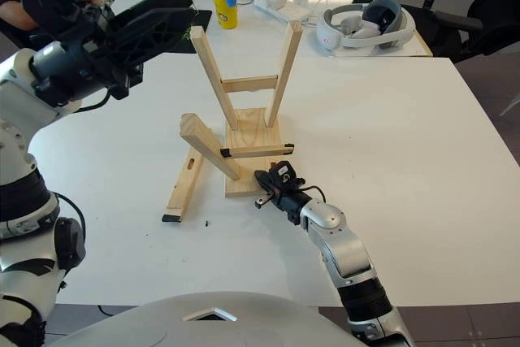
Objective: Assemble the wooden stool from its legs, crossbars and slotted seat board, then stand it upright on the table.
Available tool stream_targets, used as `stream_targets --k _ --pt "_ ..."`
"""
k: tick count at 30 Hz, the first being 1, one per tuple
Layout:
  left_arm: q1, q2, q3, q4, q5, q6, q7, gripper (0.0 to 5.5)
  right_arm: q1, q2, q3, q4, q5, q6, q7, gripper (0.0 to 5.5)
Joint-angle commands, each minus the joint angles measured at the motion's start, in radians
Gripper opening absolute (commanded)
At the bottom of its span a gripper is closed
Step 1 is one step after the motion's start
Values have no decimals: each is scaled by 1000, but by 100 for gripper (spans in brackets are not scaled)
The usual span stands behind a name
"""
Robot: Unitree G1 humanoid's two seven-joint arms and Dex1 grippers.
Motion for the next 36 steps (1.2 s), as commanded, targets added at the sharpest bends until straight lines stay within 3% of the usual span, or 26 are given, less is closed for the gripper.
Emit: stream_targets --k 1,5,14,17,21,23,29,36 --pt "24 -11 -26 -32 14 -19 19 64 56 -17 21 95 -48 73 -26 0" --pt "3 -21 -26 -37 7 -38 42 3 64 -13 20 96 -49 71 -30 0" --pt "-75 -57 -10 -53 -105 -44 138 3 66 -13 24 94 -54 72 -26 0" --pt "-31 -69 -70 -74 -69 -50 124 3 65 -17 25 91 -56 75 -25 0" --pt "171 41 -417 -60 341 -159 12 3 52 -25 38 88 -58 87 -7 0" --pt "196 29 -464 -24 423 -181 28 3 46 -29 45 86 -59 91 1 0" --pt "135 -49 -413 11 414 -194 57 3 44 -32 52 93 -62 90 3 0" --pt "-54 -73 -168 -50 93 -105 114 3 42 -18 55 112 -70 77 -14 0"
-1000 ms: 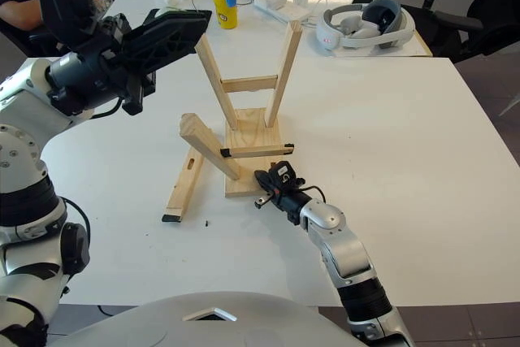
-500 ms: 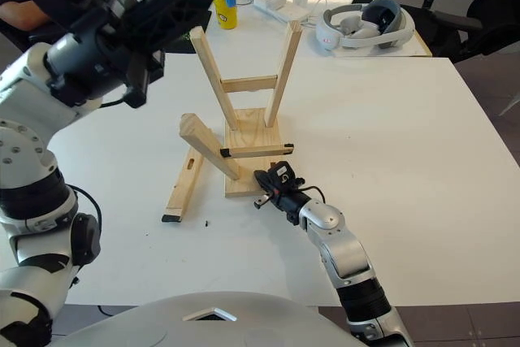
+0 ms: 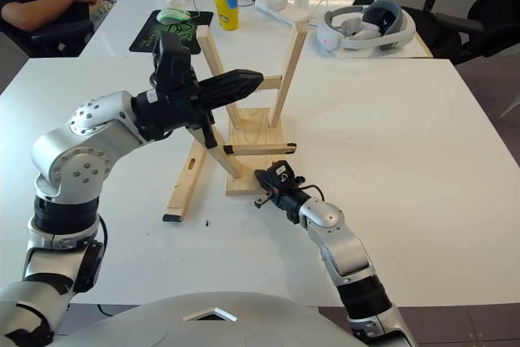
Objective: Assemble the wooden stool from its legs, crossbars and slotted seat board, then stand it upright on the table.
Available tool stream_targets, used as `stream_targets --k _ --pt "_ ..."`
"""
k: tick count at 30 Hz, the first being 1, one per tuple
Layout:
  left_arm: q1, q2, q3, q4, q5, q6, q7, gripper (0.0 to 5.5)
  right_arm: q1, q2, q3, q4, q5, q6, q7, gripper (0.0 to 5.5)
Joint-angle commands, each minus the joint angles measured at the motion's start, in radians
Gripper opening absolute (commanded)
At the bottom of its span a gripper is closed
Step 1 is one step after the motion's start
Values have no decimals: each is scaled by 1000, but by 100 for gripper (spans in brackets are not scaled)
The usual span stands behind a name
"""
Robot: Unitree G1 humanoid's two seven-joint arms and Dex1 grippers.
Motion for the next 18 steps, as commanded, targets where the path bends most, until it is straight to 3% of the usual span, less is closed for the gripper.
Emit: stream_targets --k 1,5,9,11,13,15,18 --pt "-144 13 134 -18 -139 43 47 3 58 -12 34 101 -38 82 -9 0" --pt "-363 36 269 48 -224 11 140 3 58 -11 32 104 -38 81 -11 0" --pt "-438 41 296 74 -240 7 172 3 63 -11 31 103 -38 80 -15 0" --pt "-318 60 194 40 -180 61 133 3 67 -12 31 95 -38 82 -17 0" --pt "-77 203 -139 -26 83 42 10 3 69 -13 35 86 -38 87 -17 0" --pt "50 274 -327 -24 248 6 -42 3 67 -14 41 82 -38 90 -15 0" --pt "119 270 -400 7 348 -12 -24 3 61 -19 52 75 -39 97 -6 0"
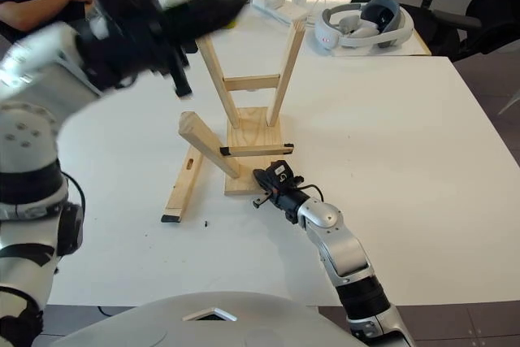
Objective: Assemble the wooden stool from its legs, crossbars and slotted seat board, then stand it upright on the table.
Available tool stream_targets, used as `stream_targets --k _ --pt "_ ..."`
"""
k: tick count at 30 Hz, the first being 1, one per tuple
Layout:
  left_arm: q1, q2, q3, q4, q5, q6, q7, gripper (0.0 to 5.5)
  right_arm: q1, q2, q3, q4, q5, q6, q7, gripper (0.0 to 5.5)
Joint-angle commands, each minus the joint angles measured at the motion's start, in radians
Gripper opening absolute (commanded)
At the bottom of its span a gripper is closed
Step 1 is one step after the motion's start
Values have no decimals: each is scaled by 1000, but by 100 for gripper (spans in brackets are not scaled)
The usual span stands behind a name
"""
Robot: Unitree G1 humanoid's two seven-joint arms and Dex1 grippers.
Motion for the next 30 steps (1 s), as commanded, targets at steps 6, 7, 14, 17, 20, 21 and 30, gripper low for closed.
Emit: stream_targets --k 6,7,14,17,20,21,30 --pt "119 13 -146 5 236 -61 -24 3 61 -27 48 85 -42 115 -3 0" --pt "81 -26 -96 4 208 -69 3 3 59 -27 49 91 -44 113 -3 0" --pt "-69 -170 123 21 92 -91 82 3 63 -18 50 98 -47 109 -15 0" --pt "-116 -154 195 65 85 -88 82 3 67 -15 48 98 -48 105 -22 0" --pt "-119 -94 297 146 111 -97 92 3 64 -17 46 100 -47 103 -21 0" --pt "-101 -67 317 194 147 -110 95 3 71 -16 43 97 -47 100 -26 0" --pt "252 -4 336 115 244 -27 124 98 112 -15 28 57 -34 87 -41 0"
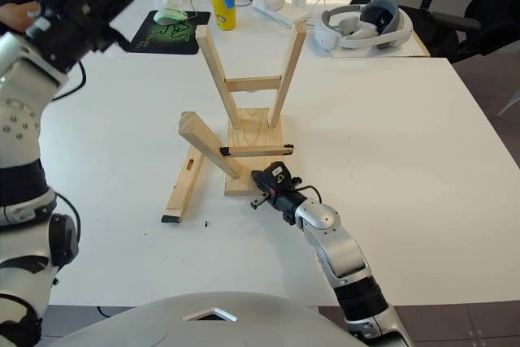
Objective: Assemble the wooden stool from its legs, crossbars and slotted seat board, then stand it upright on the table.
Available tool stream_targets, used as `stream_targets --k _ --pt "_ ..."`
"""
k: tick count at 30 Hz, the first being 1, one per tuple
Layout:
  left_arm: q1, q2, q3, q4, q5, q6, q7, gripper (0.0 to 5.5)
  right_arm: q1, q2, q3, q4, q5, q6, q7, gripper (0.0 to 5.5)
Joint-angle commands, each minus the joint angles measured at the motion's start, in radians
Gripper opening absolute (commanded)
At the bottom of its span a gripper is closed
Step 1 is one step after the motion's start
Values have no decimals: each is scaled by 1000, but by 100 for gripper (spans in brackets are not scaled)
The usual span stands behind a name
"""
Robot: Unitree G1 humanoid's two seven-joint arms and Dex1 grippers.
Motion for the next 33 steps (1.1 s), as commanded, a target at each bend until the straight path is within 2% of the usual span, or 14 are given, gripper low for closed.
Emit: stream_targets --k 1,7,12,23,26,33 --pt "125 5 -19 -132 3 76 27 113 95 -21 15 59 -26 79 -13 0" --pt "335 -94 -47 -374 21 214 224 200 106 -4 1 38 -22 62 -39 0" --pt "440 -121 -101 -476 71 289 313 271 128 6 8 11 -29 67 -58 0" --pt "519 -223 -172 -522 91 440 402 417 112 16 29 -6 -35 87 -53 0" --pt "521 -219 -207 -519 123 451 413 455 102 21 34 -11 -35 94 -49 0" --pt "535 -196 -257 -480 236 419 424 460 85 21 39 -10 -36 106 -42 0"
